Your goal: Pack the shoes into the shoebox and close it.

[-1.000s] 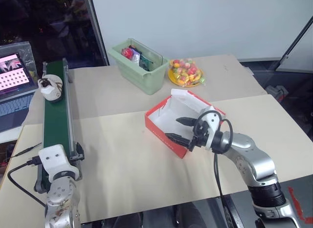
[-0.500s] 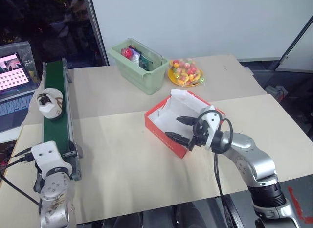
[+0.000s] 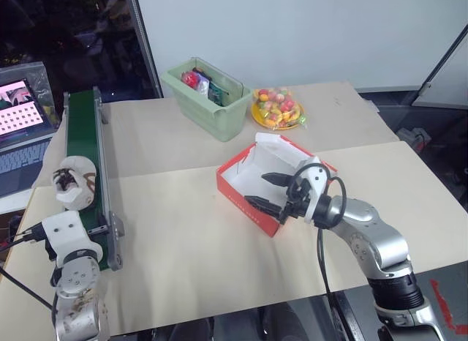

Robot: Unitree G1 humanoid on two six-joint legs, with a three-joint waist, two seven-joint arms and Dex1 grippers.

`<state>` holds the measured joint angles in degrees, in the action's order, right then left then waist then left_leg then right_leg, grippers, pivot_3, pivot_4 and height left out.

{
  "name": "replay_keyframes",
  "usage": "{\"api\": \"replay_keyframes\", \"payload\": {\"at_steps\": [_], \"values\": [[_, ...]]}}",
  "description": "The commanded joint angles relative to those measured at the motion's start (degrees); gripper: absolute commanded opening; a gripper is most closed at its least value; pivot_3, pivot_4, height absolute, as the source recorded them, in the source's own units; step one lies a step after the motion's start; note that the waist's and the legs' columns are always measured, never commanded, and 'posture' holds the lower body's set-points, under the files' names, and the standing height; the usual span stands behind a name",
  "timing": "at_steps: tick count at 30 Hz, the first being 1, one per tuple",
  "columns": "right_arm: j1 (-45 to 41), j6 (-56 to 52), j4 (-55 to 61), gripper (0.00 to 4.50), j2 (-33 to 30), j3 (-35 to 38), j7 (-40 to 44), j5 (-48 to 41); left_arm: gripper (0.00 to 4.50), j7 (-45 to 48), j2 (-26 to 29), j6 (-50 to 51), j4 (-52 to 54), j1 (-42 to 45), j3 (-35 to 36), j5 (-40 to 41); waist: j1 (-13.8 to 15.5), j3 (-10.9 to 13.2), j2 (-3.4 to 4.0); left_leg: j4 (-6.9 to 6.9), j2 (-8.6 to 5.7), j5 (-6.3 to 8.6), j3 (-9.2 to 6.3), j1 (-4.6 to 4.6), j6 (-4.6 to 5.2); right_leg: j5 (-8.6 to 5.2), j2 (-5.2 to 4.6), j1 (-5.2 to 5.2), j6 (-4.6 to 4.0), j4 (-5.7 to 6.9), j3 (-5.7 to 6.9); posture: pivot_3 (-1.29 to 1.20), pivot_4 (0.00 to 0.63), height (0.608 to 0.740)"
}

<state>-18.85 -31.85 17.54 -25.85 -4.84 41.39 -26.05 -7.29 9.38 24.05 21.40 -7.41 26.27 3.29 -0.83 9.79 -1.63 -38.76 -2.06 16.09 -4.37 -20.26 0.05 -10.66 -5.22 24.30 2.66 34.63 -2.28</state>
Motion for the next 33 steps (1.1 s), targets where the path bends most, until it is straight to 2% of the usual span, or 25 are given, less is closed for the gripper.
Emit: {"api": "replay_keyframes", "payload": {"at_steps": [1,4,7,11,13,18,21,22,24,27,30,33], "values": [[-0.9,0.5,2.1,4.49,0.4,1.3,0.0,-1.3,4.5,-0.4,0.6,-0.3,0.8,-0.2,0.2,-0.9,0.0,0.0,0.0,0.0,0.0,0.0,0.0,0.0,0.0,0.0,0.0,0.0,0.0,0.0,0.0,0.0,0.15,0.74],[-1.1,0.4,2.2,4.49,0.6,1.3,-0.2,-1.4,4.5,0.0,0.8,-0.2,0.3,0.2,0.2,-0.5,0.0,0.0,0.0,0.0,0.0,0.0,0.0,0.0,0.0,-0.02,0.0,0.0,0.03,0.0,0.0,0.0,0.15,0.74],[-1.3,0.4,2.0,4.5,0.7,1.4,-0.2,-1.4,3.94,0.3,0.8,-0.7,0.5,0.6,-0.1,-0.3,0.0,0.0,0.0,0.0,0.0,0.0,0.0,0.0,0.0,-0.01,0.0,0.0,0.02,0.0,0.0,0.0,0.15,0.74],[-1.5,0.6,1.8,4.5,0.7,1.4,-0.2,-1.3,2.62,0.3,0.9,0.0,0.5,0.9,-0.3,-0.4,0.0,0.0,0.0,0.0,0.0,0.0,0.0,0.02,0.0,0.05,0.0,0.0,-0.08,0.02,0.01,0.0,0.15,0.74],[-1.7,0.6,1.6,4.5,0.8,1.4,-0.2,-1.2,2.2,0.3,0.9,0.6,0.4,1.3,-0.2,-0.2,0.0,0.0,0.0,0.0,0.0,0.0,0.0,0.03,0.0,0.03,0.01,-0.01,-0.06,0.04,0.01,0.0,0.15,0.74],[-2.1,0.3,1.4,4.5,1.0,1.4,-0.6,-1.2,2.2,-0.1,1.0,2.1,1.7,3.4,-0.5,0.0,0.1,0.0,0.0,0.0,0.0,0.0,-0.01,0.04,0.0,0.0,0.01,-0.01,0.01,0.08,0.01,0.0,0.15,0.74],[-3.8,-3.5,0.4,4.5,3.2,3.2,-2.9,-4.3,2.2,0.5,2.7,0.4,4.6,6.0,-4.6,-3.2,0.1,0.0,-0.05,-0.01,-0.02,-0.01,-0.03,0.02,-0.01,-0.01,0.0,0.0,0.01,0.09,0.02,0.0,0.15,0.74],[-5.8,-7.5,-0.6,4.5,5.6,6.0,-5.4,-8.8,2.2,1.7,4.4,-1.4,6.2,7.3,-8.1,-5.5,0.1,0.0,-0.09,-0.02,-0.01,-0.01,-0.03,0.01,-0.01,0.05,0.0,0.0,-0.09,0.09,0.02,0.0,0.15,0.74],[-10.9,-16.3,-4.2,4.5,11.4,13.5,-12.3,-23.5,2.2,4.3,6.4,-4.2,8.7,9.5,-14.1,-8.0,0.1,0.1,-0.18,-0.05,-0.02,-0.02,-0.04,-0.02,-0.04,0.09,0.0,0.03,-0.14,0.12,0.01,0.0,0.15,0.74],[-17.6,-24.9,-13.3,4.5,17.7,23.0,-24.5,-44.8,2.2,6.9,5.8,-3.7,10.3,12.7,-19.1,-6.8,0.0,0.1,-0.17,-0.03,0.02,-0.03,-0.15,-0.03,-0.05,0.17,-0.04,0.05,-0.25,0.13,-0.05,0.0,0.15,0.74],[-20.7,-29.7,-18.1,4.5,18.7,25.1,-32.8,-54.2,2.2,9.9,4.8,-3.1,11.1,14.9,-21.8,-4.2,-0.1,0.1,-0.15,0.1,0.02,0.06,-0.19,-0.02,0.03,0.18,-0.02,0.1,-0.24,0.21,-0.06,0.0,0.15,0.74],[-22.3,-31.6,-21.5,4.5,18.8,25.1,-38.7,-59.2,2.2,15.3,2.3,2.2,11.6,17.0,-23.5,4.2,-0.2,0.1,-0.13,0.36,0.05,0.07,-0.12,-0.14,0.05,0.17,0.01,0.34,-0.25,0.29,-0.05,0.0,0.15,0.74]]}}
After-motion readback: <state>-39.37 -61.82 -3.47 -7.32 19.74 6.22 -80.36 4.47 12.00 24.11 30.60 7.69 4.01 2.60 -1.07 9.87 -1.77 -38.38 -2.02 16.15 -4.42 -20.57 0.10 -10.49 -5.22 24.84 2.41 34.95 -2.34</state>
